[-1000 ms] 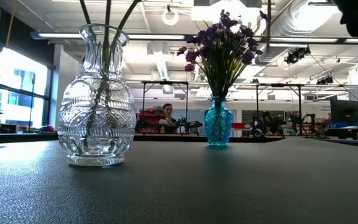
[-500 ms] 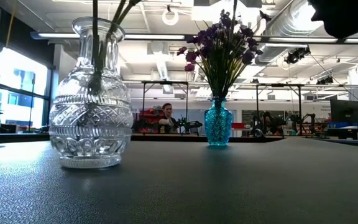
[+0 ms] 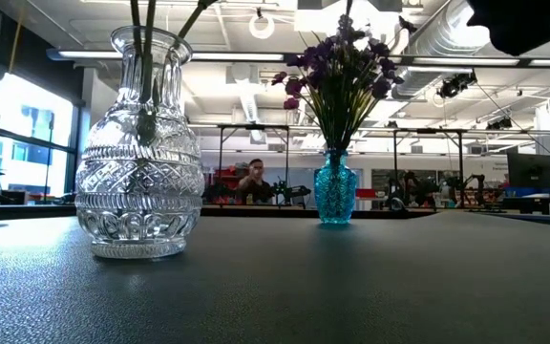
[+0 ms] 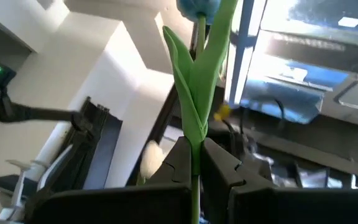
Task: Sort flowers into vase by color
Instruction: Put the white flower into the transparent vase
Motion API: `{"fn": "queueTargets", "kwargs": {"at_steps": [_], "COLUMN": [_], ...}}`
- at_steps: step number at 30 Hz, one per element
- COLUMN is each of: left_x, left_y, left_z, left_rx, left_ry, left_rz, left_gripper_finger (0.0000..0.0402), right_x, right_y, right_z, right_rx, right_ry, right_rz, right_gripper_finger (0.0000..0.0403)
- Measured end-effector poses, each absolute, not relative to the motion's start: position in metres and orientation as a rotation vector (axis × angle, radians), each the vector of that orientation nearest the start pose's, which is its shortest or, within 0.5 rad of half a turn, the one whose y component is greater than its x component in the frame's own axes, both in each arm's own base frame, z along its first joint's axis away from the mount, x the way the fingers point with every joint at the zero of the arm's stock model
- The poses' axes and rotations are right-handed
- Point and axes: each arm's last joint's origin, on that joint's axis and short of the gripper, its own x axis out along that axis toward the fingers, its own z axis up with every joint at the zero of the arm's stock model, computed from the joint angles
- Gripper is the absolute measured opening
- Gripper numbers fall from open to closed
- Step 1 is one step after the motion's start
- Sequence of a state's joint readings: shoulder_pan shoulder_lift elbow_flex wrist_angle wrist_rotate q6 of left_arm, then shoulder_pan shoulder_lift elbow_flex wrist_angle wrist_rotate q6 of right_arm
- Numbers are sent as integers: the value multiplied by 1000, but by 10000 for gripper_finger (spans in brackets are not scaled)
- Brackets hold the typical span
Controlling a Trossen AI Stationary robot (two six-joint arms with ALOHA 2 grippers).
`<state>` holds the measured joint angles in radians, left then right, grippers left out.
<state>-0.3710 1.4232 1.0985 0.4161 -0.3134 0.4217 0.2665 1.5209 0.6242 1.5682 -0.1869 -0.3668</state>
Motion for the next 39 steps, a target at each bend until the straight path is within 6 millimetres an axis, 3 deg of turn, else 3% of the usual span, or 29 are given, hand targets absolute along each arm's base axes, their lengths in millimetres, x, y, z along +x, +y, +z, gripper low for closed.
{"fn": "queueTargets", "kwargs": {"at_steps": [14,29,39], "left_x": [339,342,342], "left_y": [-86,-75,-75], "left_z": [327,326,326], "left_rx": [384,345,346], "left_ry": [-56,-59,-54], "left_rz": [-56,-87,-87], "left_gripper_finger": [221,128,60], "right_x": [293,303,305], "right_y": [71,49,47], "right_z": [291,293,289], "right_rx": [-367,-390,-390], "right_ry": [-684,-623,-581], "right_rz": [319,253,257], "right_gripper_finger": [0,0,0]}}
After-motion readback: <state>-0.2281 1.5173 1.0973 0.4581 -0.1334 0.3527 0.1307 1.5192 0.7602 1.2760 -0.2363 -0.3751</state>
